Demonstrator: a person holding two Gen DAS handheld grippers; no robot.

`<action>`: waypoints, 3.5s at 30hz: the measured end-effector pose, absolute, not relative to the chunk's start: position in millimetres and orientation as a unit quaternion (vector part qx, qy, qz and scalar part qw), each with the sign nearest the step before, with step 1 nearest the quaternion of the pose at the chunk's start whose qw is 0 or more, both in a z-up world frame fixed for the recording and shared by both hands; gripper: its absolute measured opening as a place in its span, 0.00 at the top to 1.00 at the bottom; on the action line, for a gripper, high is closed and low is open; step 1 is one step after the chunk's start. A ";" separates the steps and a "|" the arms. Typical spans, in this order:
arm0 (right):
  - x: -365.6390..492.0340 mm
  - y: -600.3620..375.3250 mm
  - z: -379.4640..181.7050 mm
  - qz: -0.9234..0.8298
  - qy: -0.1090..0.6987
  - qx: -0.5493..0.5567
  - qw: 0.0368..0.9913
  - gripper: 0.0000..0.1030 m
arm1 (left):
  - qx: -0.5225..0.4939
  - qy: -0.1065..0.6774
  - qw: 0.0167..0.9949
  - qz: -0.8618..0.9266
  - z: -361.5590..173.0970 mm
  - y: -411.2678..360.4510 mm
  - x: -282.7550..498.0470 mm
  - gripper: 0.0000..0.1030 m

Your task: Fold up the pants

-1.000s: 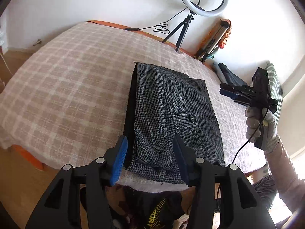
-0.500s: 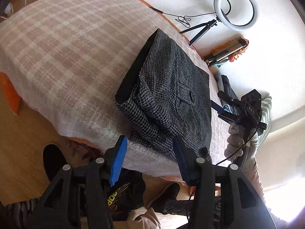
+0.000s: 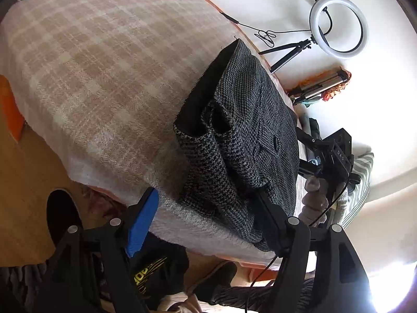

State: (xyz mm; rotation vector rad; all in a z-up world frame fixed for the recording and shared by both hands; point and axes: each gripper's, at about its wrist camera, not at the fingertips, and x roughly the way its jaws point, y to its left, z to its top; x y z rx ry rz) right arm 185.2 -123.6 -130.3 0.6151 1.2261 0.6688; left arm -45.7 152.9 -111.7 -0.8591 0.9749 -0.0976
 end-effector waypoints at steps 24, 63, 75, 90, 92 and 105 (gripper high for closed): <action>189.1 -119.0 -133.0 0.319 0.545 0.305 0.713 0.19 | -0.428 0.428 0.795 -0.051 -95.1 147.6 -50.2 0.30; 174.2 -79.4 -90.4 0.300 0.492 0.186 0.796 0.81 | -0.332 0.415 0.847 -0.021 -95.7 125.6 -19.4 0.68; 157.1 -88.6 -35.5 0.300 0.433 0.127 0.840 0.84 | -0.336 0.404 0.849 -0.060 -83.7 112.7 -10.8 0.71; 180.5 -165.8 68.6 0.252 0.383 0.036 0.888 0.85 | -0.320 0.357 0.863 -0.158 -43.9 11.2 86.7 0.71; 187.0 -191.7 79.1 0.239 0.378 0.042 0.893 0.85 | -0.307 0.350 0.868 -0.174 -32.8 -6.7 104.0 0.71; 239.9 -352.0 129.9 0.152 0.350 0.013 0.924 0.85 | -0.220 0.323 0.882 -0.264 11.0 -151.5 219.9 0.71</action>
